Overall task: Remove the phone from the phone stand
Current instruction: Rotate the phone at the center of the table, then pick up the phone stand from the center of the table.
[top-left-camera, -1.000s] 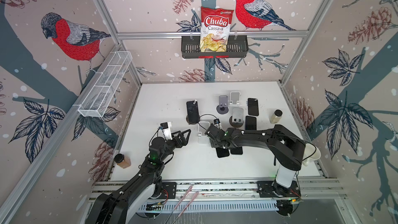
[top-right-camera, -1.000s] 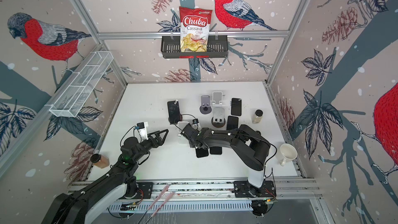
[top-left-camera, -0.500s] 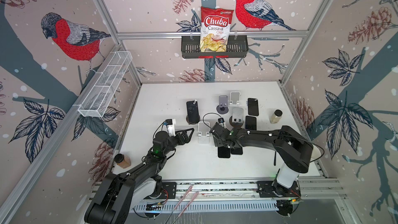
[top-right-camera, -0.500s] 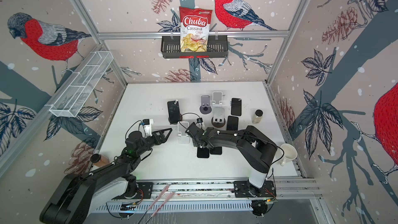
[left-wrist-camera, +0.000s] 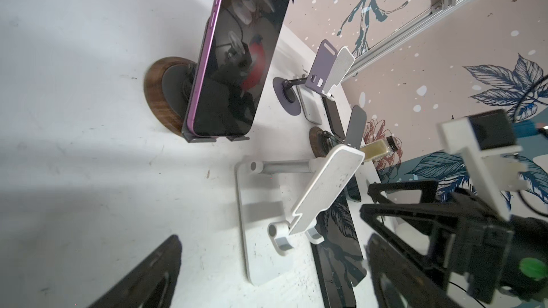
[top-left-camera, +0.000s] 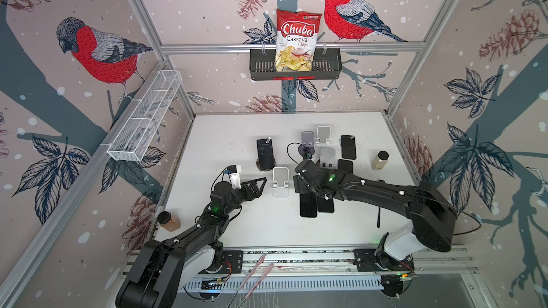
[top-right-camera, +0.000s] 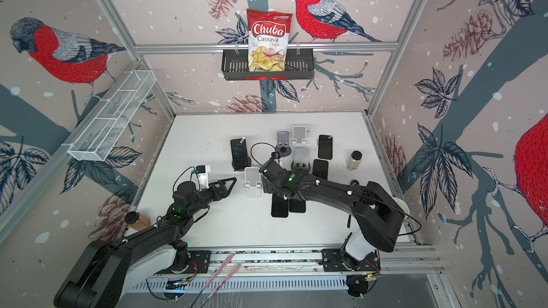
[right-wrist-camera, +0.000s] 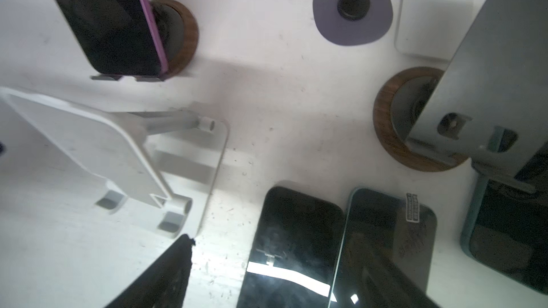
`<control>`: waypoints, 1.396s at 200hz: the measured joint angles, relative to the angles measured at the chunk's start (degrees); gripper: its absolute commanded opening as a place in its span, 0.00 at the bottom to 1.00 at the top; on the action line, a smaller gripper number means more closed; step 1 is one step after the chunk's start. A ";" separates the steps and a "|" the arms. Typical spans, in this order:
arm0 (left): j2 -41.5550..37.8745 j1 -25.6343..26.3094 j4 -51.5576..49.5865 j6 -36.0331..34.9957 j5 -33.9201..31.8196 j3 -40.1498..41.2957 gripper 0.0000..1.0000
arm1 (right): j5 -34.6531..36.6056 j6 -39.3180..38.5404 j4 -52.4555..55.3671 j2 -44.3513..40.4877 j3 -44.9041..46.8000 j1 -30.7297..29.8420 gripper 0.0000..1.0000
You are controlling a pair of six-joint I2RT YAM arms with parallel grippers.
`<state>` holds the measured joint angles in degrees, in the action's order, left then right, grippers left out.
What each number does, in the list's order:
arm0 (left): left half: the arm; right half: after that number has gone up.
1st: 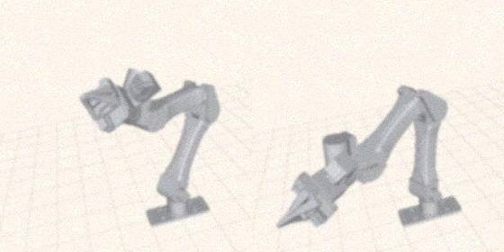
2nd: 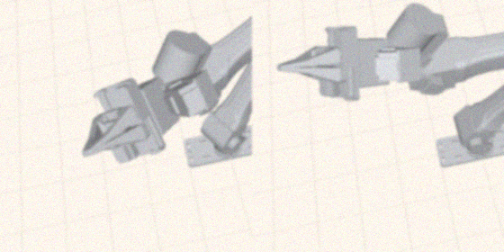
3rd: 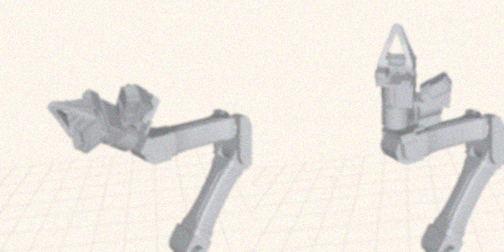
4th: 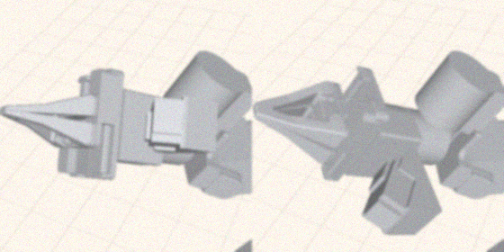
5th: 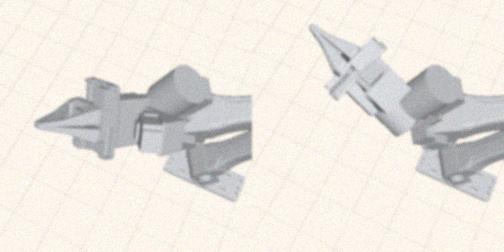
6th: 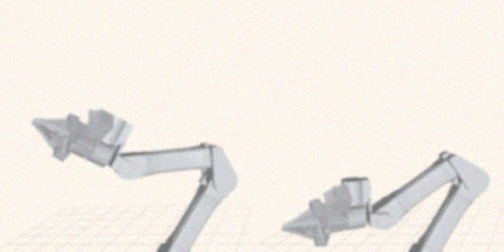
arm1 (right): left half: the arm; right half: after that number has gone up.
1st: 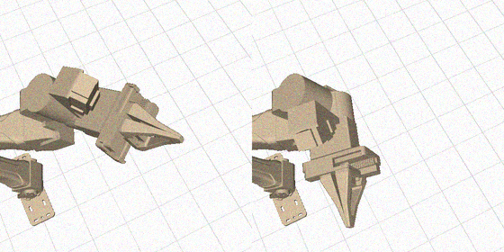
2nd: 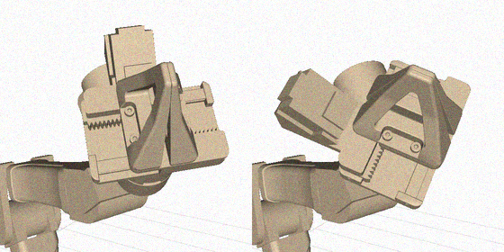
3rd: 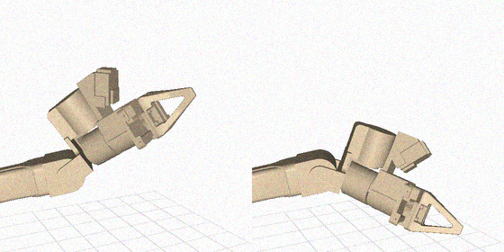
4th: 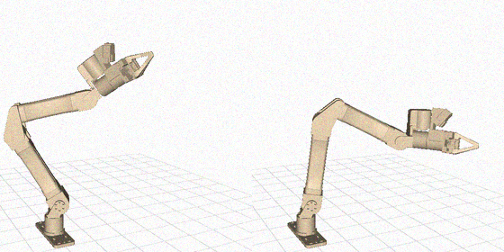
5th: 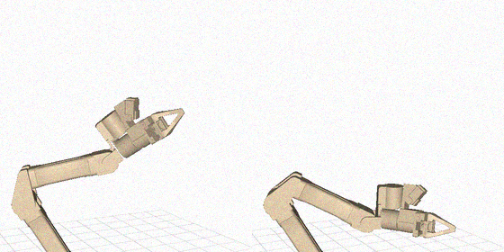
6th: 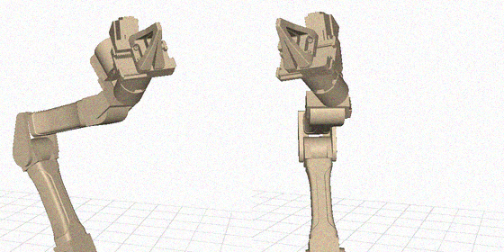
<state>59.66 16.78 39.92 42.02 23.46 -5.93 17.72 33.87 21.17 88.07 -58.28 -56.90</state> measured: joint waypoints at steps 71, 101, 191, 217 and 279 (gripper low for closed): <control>0.44 0.00 -4.17 0.07 -1.03 -1.60 0.96 | -1.53 -0.90 -2.73 3.50 -7.87 -2.14 0.99; -0.11 0.00 -7.08 -0.55 -0.79 -2.29 0.96 | -0.72 -0.81 -2.71 7.96 -12.13 -2.95 0.99; -0.98 0.00 -8.41 -2.03 0.48 -2.29 0.96 | 5.40 3.80 0.68 17.27 -19.19 -4.90 0.99; -0.98 0.00 -8.44 -2.40 0.50 -2.23 0.96 | 6.60 5.18 1.88 19.37 -21.03 -5.18 0.99; -0.74 0.00 -8.41 -2.40 0.94 -1.92 0.96 | 7.96 7.98 3.37 22.10 -23.54 -5.49 0.81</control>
<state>58.92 16.78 31.51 39.62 24.40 -7.86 25.67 41.85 24.53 110.17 -81.82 -62.39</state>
